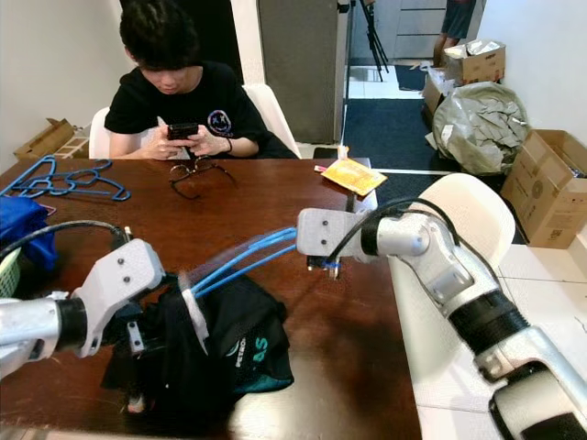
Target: Hang hanger
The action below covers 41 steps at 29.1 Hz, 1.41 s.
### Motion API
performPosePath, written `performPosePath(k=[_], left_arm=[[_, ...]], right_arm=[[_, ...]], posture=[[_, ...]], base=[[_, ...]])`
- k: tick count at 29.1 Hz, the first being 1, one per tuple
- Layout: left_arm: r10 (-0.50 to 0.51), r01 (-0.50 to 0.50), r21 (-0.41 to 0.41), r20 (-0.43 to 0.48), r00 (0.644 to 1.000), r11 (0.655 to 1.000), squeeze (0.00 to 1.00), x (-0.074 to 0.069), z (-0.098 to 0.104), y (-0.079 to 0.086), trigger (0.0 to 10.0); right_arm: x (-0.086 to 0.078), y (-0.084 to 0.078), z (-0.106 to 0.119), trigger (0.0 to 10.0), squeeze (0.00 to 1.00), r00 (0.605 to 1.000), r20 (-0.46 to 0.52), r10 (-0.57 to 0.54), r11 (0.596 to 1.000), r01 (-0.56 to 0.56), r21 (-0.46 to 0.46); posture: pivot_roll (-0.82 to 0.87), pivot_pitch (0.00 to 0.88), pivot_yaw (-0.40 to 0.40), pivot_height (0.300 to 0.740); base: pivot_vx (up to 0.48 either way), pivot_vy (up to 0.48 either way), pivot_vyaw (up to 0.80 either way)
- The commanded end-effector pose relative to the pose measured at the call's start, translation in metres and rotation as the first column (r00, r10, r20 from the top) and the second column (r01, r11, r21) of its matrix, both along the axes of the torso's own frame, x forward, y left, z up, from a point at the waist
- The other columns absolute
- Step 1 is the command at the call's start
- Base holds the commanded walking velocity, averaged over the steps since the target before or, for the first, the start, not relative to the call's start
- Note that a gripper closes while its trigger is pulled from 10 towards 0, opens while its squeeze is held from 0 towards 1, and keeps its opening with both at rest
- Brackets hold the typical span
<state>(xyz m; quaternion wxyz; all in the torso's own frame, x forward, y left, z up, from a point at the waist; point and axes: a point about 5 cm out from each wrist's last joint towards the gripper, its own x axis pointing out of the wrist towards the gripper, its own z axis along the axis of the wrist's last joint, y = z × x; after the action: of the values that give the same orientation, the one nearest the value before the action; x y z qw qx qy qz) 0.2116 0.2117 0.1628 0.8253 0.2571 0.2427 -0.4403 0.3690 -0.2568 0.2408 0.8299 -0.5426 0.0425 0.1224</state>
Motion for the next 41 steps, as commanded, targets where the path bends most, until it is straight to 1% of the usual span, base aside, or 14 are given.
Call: performPosePath(k=[1,4,10,17,19,22,23,24,26,27,28,29,30,41], left_arm=[[-0.01,0.01,0.034,0.004,1.0,0.999,0.0,0.002,0.004,0.002,10.0],[0.017,-0.018,0.067,0.01,1.0,0.998,0.0,-0.001,0.009,0.013,10.0],[0.078,-0.082,0.074,0.059,0.995,0.994,0.0,0.0,0.031,0.036,10.0],[0.04,-0.041,0.039,0.034,0.999,0.998,0.0,-0.005,0.034,0.03,10.0],[0.067,-0.066,-0.008,0.118,0.991,0.998,0.0,0.006,0.031,0.022,10.0],[0.085,-0.081,-0.033,0.16,0.984,0.996,0.0,0.013,0.03,0.018,10.0],[0.162,-0.149,-0.076,0.21,0.964,0.986,0.0,0.025,0.025,0.014,10.0],[0.162,-0.149,-0.076,0.21,0.964,0.986,0.0,0.025,0.025,0.014,10.0],[0.392,-0.305,-0.298,0.3,0.87,0.904,0.0,0.05,0.015,-0.004,10.0],[0.392,-0.305,-0.298,0.3,0.87,0.904,0.0,0.05,0.015,-0.004,10.0],[0.478,-0.339,-0.42,0.291,0.829,0.842,0.0,0.053,0.007,-0.021,10.0],[0.554,-0.378,-0.512,0.25,0.794,0.772,0.0,0.052,-0.001,-0.034,10.0],[0.602,-0.405,-0.556,0.227,0.766,0.726,0.0,0.049,-0.007,-0.041,10.0],[0.761,-0.576,-0.53,0.235,0.605,0.622,0.0,0.043,-0.028,-0.005,10.0]], right_arm=[[0.004,0.005,0.009,0.0,0.0,0.998,0.067,-0.013,1.0,0.013,-0.003],[0.002,-0.007,0.01,0.0,0.0,0.998,0.06,-0.001,0.992,0.008,-0.129],[-0.004,-0.006,0.0,0.0,0.0,0.995,-0.031,0.09,0.981,-0.094,-0.167],[-0.004,0.003,-0.005,0.0,0.0,0.987,-0.044,0.156,0.984,-0.16,-0.081],[-0.006,0.008,-0.001,0.0,0.0,0.979,-0.031,0.2,0.974,-0.195,0.111],[-0.007,0.01,0.001,0.0,0.0,0.974,-0.023,0.224,0.956,-0.215,0.202],[-0.008,0.014,0.003,0.0,0.0,0.967,-0.02,0.253,0.909,-0.23,0.347],[-0.008,0.014,0.003,0.0,0.0,0.967,-0.02,0.253,0.909,-0.23,0.347],[-0.01,0.026,-0.009,0.0,0.0,0.962,-0.034,0.269,0.788,-0.2,0.582],[-0.01,0.026,-0.009,0.0,0.0,0.962,-0.034,0.269,0.788,-0.2,0.582],[-0.011,0.037,-0.027,0.0,0.0,0.965,-0.06,0.254,0.706,-0.142,0.694],[-0.013,0.045,-0.048,3.1,0.0,0.974,-0.107,0.202,0.624,-0.043,0.78],[-0.015,0.051,-0.063,10.0,0.0,0.976,-0.149,0.16,0.566,0.033,0.824],[-0.017,0.035,-0.106,10.0,0.0,0.931,-0.309,-0.194,0.252,0.352,0.901]], posture=[[0.06,0.0,0.028,0.735],[0.06,0.0,0.023,0.735],[0.06,0.0,0.022,0.735],[0.06,0.0,0.02,0.735],[0.06,0.0,0.016,0.735],[0.07,0.0,0.014,0.735],[0.06,0.0,0.015,0.735],[0.06,0.0,0.015,0.735],[0.07,0.0,0.008,0.735],[0.07,0.0,0.008,0.735],[0.08,0.0,0.006,0.735],[0.08,0.0,0.004,0.735],[0.08,0.0,0.004,0.735],[0.09,0.0,0.015,0.735]], base=[[0.0,0.0,0.0],[0.0,0.0,0.0],[0.0,0.0,0.0],[0.0,0.0,0.0],[0.0,0.0,0.0],[0.0,0.0,0.0],[0.0,0.0,0.0],[0.0,0.0,0.0],[0.0,0.0,0.0],[0.0,0.0,0.0],[0.0,0.0,0.0],[0.0,0.0,0.0],[0.0,0.0,0.0],[0.0,0.0,0.0]])
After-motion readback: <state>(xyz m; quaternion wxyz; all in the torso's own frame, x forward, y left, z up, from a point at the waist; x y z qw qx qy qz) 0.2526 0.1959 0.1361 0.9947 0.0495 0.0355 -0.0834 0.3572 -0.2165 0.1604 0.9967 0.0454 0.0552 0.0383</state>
